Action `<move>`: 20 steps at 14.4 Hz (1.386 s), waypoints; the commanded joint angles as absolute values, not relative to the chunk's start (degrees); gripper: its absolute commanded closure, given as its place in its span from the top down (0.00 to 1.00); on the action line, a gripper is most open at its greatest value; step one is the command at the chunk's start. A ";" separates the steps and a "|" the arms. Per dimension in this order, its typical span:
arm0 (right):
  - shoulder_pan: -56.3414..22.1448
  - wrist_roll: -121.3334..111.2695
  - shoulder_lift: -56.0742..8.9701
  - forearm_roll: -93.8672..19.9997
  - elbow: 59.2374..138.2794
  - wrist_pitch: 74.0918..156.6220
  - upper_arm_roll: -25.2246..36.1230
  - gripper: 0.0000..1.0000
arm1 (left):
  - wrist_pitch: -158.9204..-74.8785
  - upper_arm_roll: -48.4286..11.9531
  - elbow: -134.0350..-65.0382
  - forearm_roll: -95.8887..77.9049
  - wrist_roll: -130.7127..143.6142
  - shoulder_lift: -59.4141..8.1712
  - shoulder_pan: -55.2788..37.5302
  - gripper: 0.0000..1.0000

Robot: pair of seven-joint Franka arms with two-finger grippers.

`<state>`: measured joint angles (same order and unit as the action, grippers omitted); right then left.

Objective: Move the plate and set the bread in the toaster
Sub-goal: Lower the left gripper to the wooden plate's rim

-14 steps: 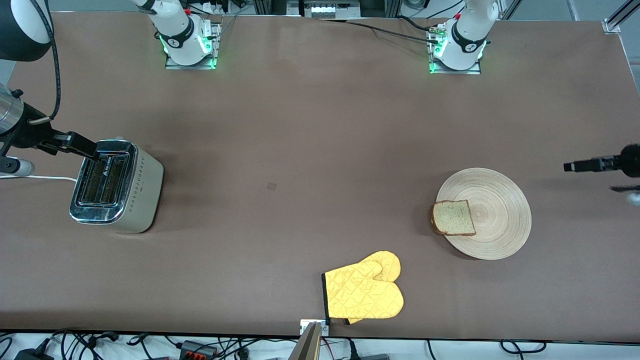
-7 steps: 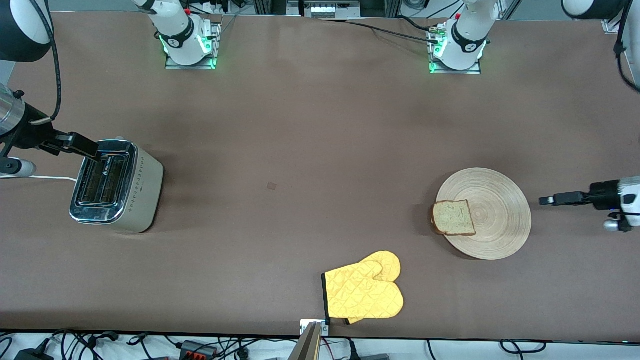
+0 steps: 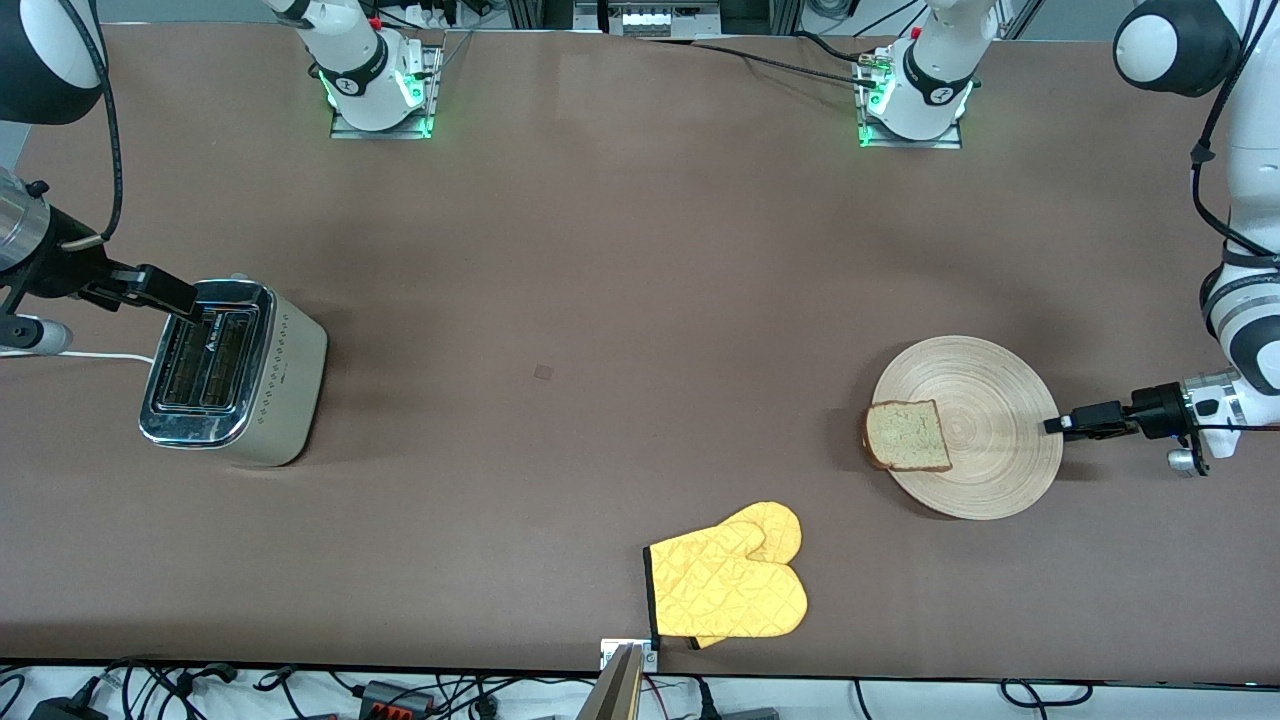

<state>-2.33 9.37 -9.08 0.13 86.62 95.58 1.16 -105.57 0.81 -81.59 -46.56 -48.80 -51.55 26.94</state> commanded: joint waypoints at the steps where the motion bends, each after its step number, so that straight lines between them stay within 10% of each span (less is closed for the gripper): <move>1: -2.11 9.40 -8.88 -0.79 86.40 95.27 1.14 1.00 | -104.68 0.26 -79.72 -47.90 -49.92 -52.82 27.77 0.21; 6: -2.11 9.40 -8.88 -0.79 86.40 95.27 1.14 1.00 | -104.41 0.35 -80.24 -47.99 -48.78 -52.82 27.86 0.01; 20: -2.11 9.40 -8.88 -0.79 86.40 95.27 1.14 1.00 | -92.55 -10.79 -78.75 -48.86 -34.99 -49.04 18.47 0.01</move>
<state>-2.33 9.37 -9.08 0.13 86.62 95.58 1.17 -93.97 -7.17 -78.58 -47.56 -36.47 -49.83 19.08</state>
